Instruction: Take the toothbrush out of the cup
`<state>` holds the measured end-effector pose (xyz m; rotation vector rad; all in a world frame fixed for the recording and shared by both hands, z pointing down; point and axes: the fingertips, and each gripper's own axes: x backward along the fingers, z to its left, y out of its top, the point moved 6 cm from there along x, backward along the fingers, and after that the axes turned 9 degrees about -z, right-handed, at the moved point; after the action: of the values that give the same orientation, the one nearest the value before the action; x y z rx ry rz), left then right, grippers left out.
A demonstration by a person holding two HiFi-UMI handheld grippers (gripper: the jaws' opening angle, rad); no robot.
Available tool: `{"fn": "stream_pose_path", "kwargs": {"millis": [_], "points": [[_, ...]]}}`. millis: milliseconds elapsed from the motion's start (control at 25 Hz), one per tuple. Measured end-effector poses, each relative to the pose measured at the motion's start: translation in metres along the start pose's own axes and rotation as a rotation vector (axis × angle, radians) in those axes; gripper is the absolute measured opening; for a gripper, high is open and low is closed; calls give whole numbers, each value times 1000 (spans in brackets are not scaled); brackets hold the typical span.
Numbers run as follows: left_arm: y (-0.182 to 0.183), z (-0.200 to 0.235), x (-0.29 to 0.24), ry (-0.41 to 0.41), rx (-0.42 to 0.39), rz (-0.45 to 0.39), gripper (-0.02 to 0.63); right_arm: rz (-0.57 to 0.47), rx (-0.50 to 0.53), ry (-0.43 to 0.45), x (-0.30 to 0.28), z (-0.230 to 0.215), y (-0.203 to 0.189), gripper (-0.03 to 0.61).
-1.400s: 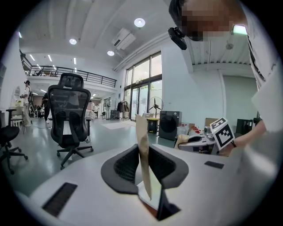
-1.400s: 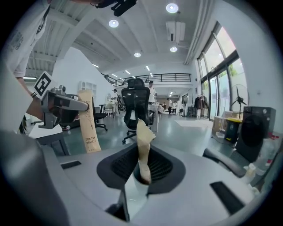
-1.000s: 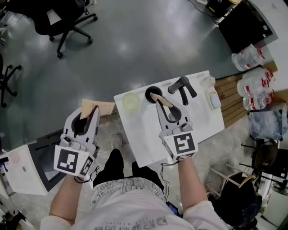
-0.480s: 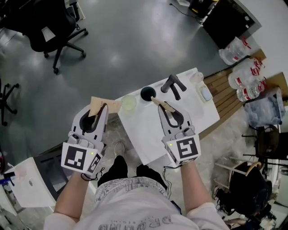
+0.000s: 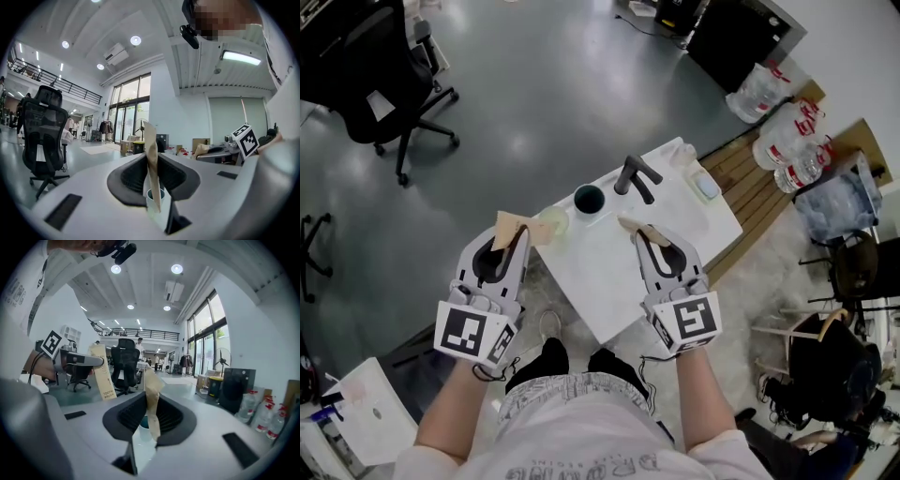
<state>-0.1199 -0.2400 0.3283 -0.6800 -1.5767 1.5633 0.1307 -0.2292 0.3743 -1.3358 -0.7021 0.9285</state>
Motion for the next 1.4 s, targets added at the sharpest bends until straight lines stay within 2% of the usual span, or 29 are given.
{"fn": "stream_pose_path", "kwargs": {"millis": [640,1400], "points": [[-4,-24,-12,-158,12,15,74,-17,-28,-136,52,5,9,64],[-16,-42,-12,-225,31,45,74,-37,-83,-169,81,1,10,64]]}}
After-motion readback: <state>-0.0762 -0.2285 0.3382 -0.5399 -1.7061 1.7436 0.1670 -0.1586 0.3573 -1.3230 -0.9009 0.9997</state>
